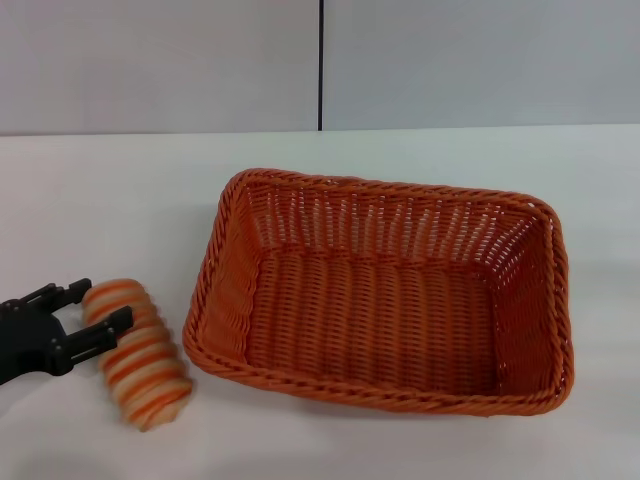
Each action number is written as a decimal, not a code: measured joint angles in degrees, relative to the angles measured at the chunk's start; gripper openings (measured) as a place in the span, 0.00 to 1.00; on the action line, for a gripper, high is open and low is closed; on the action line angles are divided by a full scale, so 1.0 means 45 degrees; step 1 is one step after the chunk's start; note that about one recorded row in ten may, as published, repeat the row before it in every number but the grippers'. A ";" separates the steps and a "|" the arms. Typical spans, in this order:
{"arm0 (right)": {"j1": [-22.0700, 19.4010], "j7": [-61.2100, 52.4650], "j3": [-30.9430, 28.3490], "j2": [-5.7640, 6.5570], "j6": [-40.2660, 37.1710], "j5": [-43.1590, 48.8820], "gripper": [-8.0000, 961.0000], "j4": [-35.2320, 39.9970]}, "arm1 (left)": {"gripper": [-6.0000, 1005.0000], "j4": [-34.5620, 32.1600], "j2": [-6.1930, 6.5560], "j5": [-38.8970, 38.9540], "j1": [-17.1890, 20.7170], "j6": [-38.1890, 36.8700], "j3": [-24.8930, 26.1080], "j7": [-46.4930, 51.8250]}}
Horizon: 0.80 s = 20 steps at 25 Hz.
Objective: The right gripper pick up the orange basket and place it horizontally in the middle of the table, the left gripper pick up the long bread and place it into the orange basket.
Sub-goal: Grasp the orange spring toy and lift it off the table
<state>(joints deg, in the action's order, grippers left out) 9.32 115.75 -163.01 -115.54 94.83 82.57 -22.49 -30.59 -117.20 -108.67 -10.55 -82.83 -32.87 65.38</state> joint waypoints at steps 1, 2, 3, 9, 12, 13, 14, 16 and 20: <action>0.0000 -0.0001 0.0000 0.0000 -0.0032 0.0000 0.51 0.0000 | 0.79 0.0000 -0.0005 -0.0005 0.0000 -0.0001 -0.0001 0.0000; 0.0000 -0.0001 0.0001 0.0001 -0.0058 0.0000 0.51 0.0000 | 0.79 0.0000 -0.0011 -0.0008 0.0000 0.0001 0.0000 0.0000; -0.0001 -0.0001 0.0005 0.0001 -0.0074 0.0000 0.51 0.0000 | 0.79 0.0000 -0.0011 -0.0008 0.0000 0.0005 -0.0001 0.0000; 0.0024 0.0040 0.0012 -0.0004 -0.0088 0.0000 0.51 0.0082 | 0.65 0.0000 -0.0010 -0.0014 -0.0004 -0.0034 -0.0001 -0.0105; 0.0033 0.0053 0.0005 0.0000 -0.0102 -0.0001 0.51 0.0150 | 0.62 0.0000 -0.0009 -0.0016 -0.0014 -0.0093 -0.0001 -0.0312; 0.0034 0.0055 0.0000 0.0002 -0.0114 0.0000 0.51 0.0166 | 0.61 0.0000 -0.0009 -0.0016 -0.0017 -0.0119 -0.0002 -0.0431; 0.0036 0.0057 -0.0009 0.0006 -0.0131 0.0000 0.51 0.0172 | 0.60 0.0000 -0.0009 -0.0016 -0.0019 -0.0131 -0.0007 -0.0490; 0.0037 0.0059 -0.0014 0.0006 -0.0136 0.0000 0.51 0.0175 | 0.59 0.0000 -0.0009 -0.0017 -0.0020 -0.0138 -0.0016 -0.0528; 0.0058 0.0064 -0.0024 0.0012 -0.0171 -0.0001 0.51 0.0197 | 0.56 0.0001 -0.0009 -0.0015 -0.0020 -0.0154 -0.0020 -0.0575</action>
<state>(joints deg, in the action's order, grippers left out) 9.57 116.04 -163.11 -115.48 94.06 82.56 -21.61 -30.58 -117.24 -108.73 -10.63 -83.52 -32.96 62.79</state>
